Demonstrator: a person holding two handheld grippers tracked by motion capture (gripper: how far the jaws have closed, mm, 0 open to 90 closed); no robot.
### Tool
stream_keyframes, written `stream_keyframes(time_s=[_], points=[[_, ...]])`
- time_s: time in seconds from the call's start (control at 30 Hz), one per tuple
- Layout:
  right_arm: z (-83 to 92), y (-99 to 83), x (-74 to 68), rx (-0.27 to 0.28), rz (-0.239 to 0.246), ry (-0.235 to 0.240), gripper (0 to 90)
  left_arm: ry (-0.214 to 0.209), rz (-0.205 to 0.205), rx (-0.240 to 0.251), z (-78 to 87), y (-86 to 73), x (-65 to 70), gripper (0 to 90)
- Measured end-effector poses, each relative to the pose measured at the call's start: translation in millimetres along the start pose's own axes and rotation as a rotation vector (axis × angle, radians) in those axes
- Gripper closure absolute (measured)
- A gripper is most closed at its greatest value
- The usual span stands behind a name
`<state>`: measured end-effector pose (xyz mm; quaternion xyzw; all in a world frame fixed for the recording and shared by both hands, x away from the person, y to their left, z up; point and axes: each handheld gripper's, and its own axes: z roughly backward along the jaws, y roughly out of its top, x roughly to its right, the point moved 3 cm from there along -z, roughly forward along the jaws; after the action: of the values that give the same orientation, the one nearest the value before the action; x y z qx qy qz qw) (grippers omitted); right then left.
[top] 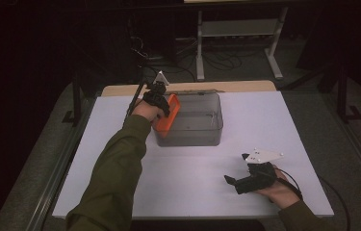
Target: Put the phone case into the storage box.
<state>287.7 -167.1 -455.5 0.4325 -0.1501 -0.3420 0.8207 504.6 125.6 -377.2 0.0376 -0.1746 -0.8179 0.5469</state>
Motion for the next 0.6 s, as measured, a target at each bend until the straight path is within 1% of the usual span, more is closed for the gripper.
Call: stream_keyframes(time_s=[0.2,0.27,0.4,0.53,0.6], points=[[1.5,0.2,-0.2,0.008,0.002,0.003,0.0,0.017,0.032,-0.032,-6.9,-0.9,1.2,79.2],[1.9,0.2,0.0,0.009,-0.001,0.003,0.0,0.021,0.046,-0.035,-8.9,-0.9,2.7,79.2],[1.9,0.2,-0.6,0.01,-0.004,0.007,0.0,0.026,0.062,-0.041,-10.9,-0.2,4.4,79.2],[1.4,0.2,-1.8,0.011,-0.001,0.009,0.0,0.035,0.085,-0.051,-11.4,-0.5,4.0,79.1],[1.3,0.3,-2.0,0.012,0.002,0.009,0.0,0.04,0.097,-0.048,-10.4,-0.6,3.4,79.2]])
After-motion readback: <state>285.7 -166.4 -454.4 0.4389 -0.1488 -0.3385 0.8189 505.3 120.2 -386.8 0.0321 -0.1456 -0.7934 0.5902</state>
